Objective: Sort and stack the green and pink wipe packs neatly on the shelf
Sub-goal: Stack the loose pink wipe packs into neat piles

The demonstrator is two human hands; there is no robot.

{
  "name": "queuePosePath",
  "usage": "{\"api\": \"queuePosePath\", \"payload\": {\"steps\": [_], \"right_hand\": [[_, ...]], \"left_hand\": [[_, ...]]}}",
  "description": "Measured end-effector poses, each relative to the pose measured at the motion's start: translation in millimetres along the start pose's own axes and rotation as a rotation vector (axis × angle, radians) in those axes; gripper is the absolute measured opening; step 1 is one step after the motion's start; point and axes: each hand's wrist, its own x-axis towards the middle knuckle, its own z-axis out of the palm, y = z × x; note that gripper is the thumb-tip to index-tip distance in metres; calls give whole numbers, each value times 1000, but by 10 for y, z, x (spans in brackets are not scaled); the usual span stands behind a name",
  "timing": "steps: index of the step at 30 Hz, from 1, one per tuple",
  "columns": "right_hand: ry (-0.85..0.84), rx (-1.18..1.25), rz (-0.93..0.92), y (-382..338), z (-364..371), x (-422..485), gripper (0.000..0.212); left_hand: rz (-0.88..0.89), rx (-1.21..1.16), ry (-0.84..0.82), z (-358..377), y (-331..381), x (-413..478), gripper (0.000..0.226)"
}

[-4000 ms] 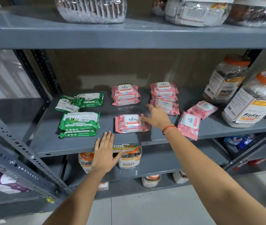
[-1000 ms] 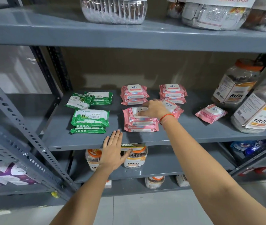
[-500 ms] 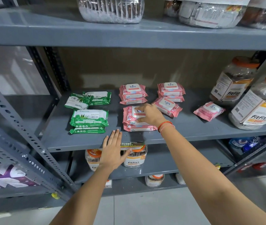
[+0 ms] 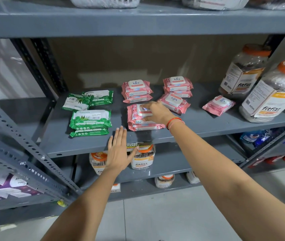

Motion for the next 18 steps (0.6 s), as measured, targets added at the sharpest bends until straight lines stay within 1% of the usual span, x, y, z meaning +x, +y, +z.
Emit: {"api": "queuePosePath", "payload": {"steps": [3, 7, 11, 15, 17, 18], "right_hand": [[32, 42, -36, 85, -16, -21, 65], [104, 153, -35, 391, -120, -43, 63], [166, 201, 71, 887, -232, -64, 54], [112, 169, 218, 1359, -189, -80, 58], [98, 144, 243, 1497, -152, -53, 60], [99, 134, 250, 1565, -149, -29, 64]], "left_hand": [[74, -13, 54, -49, 197, 42, 78], [185, -15, 61, -1, 621, 184, 70], [285, -48, 8, 154, 1044, 370, 62], [320, -63, -74, 329, 1315, 475, 57], [303, -29, -98, 423, 1336, 511, 55], [286, -3, -107, 472, 1355, 546, 54]]}}
